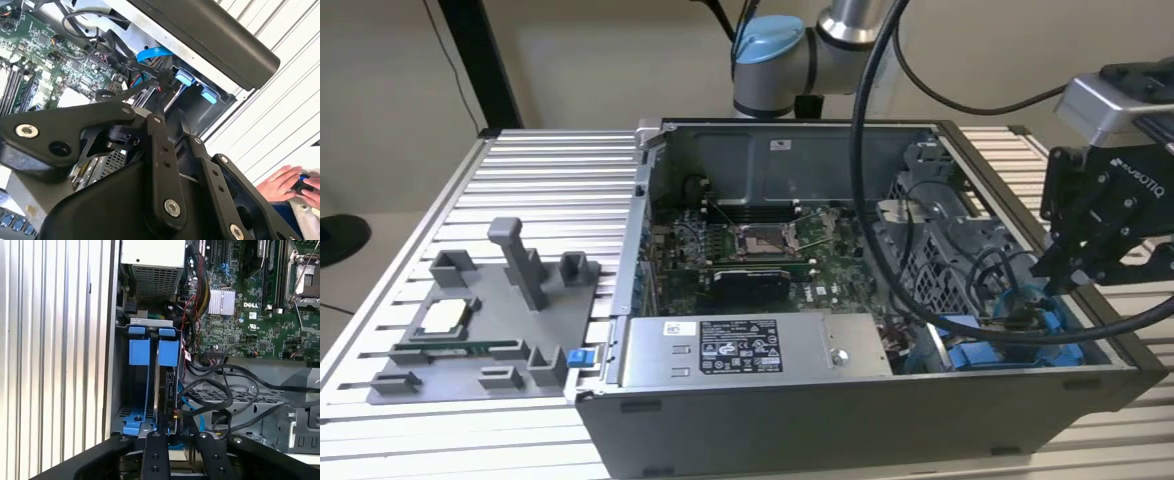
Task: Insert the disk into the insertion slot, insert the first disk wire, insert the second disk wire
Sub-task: 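Insert the first disk wire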
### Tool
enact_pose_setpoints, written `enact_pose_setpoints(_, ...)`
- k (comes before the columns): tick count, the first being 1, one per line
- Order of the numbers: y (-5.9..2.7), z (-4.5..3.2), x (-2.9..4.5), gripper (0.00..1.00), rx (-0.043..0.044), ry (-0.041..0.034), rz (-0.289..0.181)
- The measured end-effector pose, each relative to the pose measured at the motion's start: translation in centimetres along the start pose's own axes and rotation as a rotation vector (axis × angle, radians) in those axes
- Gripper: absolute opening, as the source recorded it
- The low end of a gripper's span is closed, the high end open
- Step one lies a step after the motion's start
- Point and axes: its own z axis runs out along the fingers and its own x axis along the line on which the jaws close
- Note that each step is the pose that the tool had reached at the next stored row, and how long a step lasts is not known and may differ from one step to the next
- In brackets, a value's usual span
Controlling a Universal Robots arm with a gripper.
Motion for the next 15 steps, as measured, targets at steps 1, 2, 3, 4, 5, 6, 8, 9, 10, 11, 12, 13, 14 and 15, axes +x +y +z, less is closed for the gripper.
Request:
enact_pose_setpoints(1, 0.0, 0.0, 0.0, 1.0, 0.0, -0.0001, 0.0)
enact_pose_setpoints(2, 0.0, 0.0, 0.0, 1.0, 0.0, -0.0002, 0.0)
enact_pose_setpoints(3, 0.0, 0.0, 0.0, 1.0, 0.0, -0.0003, 0.0)
enact_pose_setpoints(4, 0.0, -0.01, 0.0, 1.0, 0.0, -0.0002, 0.0)
enact_pose_setpoints(5, 0.0, -0.01, 0.0, 1.0, 0.0, -0.0002, 0.0)
enact_pose_setpoints(6, 0.0, -0.01, 0.0, 1.0, 0.0, -0.0001, 0.0)
enact_pose_setpoints(8, -0.09, -0.04, 0.0, 1.0, 0.0, 0.0004, 0.0)
enact_pose_setpoints(9, -0.18, -0.03, 0.01, 1.0, 0.0, 0.0001, 0.0)
enact_pose_setpoints(10, -0.3, -0.03, 0.01, 1.0, -0.0001, 0.0, 0.0)
enact_pose_setpoints(11, -0.43, -0.04, 0.01, 1.0, -0.0002, 0.0001, 0.0)
enact_pose_setpoints(12, -0.62, -0.04, 0.02, 1.0, -0.0004, 0.0, 0.0)
enact_pose_setpoints(13, -0.81, -0.04, 0.02, 1.0, -0.0008, -0.0001, 0.0)
enact_pose_setpoints(14, -0.96, -0.05, 0.03, 1.0, -0.0009, -0.0001, 0.0)
enact_pose_setpoints(15, -1.07, -0.07, 0.02, 1.0, -0.001, -0.0002, 0.0)
